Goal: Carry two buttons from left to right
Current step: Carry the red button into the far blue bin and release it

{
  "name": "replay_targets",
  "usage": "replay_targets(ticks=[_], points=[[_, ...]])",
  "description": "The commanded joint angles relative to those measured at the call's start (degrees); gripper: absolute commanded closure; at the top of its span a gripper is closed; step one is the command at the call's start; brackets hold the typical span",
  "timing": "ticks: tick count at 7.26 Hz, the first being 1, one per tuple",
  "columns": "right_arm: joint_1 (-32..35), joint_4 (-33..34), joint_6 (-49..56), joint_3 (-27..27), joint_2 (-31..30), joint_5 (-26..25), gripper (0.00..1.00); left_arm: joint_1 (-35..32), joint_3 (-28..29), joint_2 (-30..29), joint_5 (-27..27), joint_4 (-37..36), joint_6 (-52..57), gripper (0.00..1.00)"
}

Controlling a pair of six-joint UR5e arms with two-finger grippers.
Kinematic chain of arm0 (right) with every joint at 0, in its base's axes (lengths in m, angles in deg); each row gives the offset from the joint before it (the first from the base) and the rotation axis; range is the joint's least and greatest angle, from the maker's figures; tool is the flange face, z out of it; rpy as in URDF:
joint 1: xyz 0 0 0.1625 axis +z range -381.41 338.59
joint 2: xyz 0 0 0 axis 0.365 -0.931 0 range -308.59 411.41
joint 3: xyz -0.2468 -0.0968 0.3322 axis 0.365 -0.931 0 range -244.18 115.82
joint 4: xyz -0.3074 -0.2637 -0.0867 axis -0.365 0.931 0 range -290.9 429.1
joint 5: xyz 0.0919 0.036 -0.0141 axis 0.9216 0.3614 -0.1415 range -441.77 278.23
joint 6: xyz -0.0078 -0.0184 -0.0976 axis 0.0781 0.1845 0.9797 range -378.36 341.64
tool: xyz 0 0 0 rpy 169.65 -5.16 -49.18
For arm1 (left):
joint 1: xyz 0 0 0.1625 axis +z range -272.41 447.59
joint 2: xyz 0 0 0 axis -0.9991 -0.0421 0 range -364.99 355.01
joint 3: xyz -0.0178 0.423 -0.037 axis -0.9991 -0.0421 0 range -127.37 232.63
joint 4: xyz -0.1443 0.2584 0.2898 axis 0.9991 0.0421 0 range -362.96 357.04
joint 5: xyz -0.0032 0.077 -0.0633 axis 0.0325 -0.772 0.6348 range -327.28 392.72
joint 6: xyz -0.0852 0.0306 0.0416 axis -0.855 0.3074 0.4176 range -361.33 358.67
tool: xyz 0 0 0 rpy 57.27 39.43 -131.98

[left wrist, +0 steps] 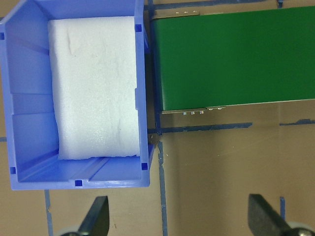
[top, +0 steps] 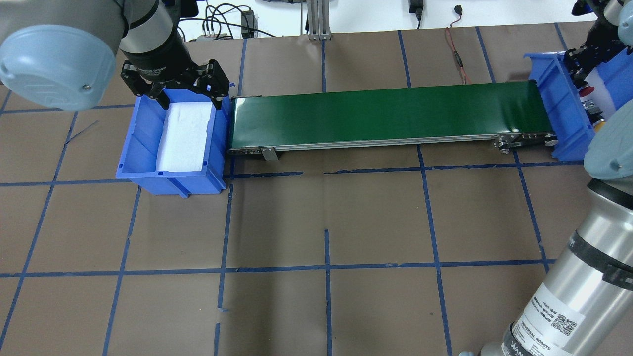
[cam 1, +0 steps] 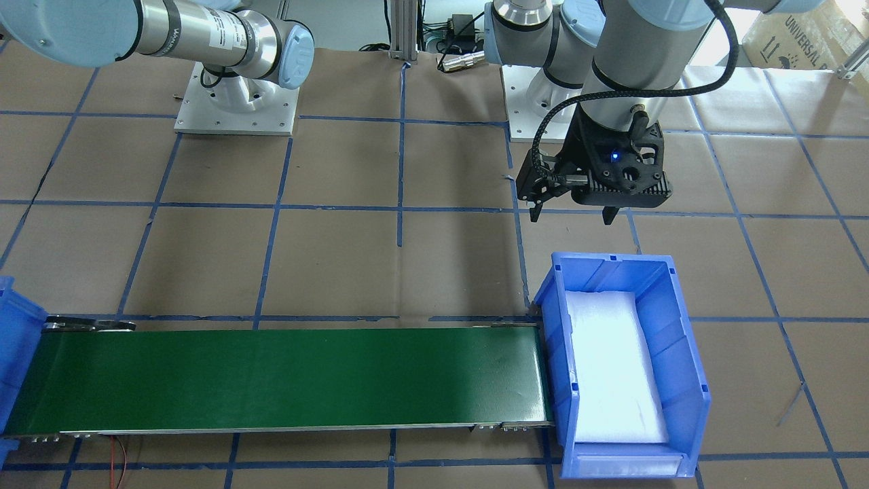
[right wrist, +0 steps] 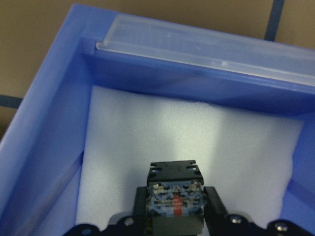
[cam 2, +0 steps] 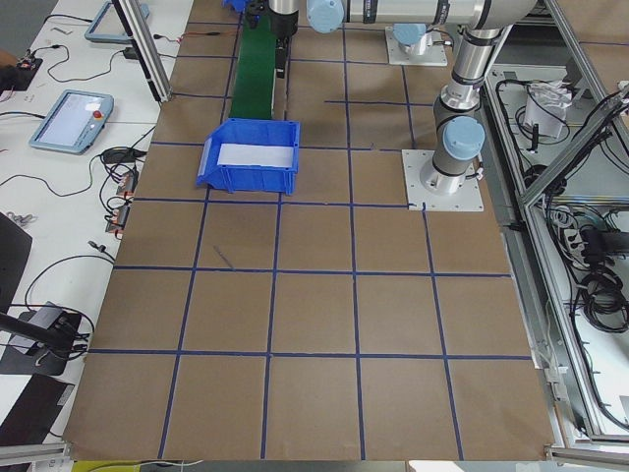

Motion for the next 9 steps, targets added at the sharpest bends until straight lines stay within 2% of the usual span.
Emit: replay_targets(ticks=[1,2,3,5,8,9], points=[[-0.67,-0.29,-0.09,0.08,0.19,-0.21,0.56,-0.01,0.0,0.0,0.0,0.0,0.0,0.0],[-0.68,-0.12,0.43,-0.09,-0.07,-0.12,0.31,-0.01,0.0,0.0,0.0,0.0,0.0,0.0],[-0.68,-0.2,-0.26,-0.18,-0.68,-0.12,0.14,-0.01,0.0,0.0,0.0,-0.09,0.0,0.0],[-0.24,-1.51,-0.36,-0.01,-3.31,-0.12,0.04,0.07,-0.09,0.0,-0.09,0.0,0.0,0.0],[1.94,-10.28,-1.05,0.08,-8.22,0.32,0.03,0.16,-0.09,-0.08,0.0,-0.09,0.0,0.0],[3.27,-15.53,-1.67,0.17,-10.68,0.58,0.02,0.16,-0.09,-0.09,0.0,-0.09,0.0,0.0]])
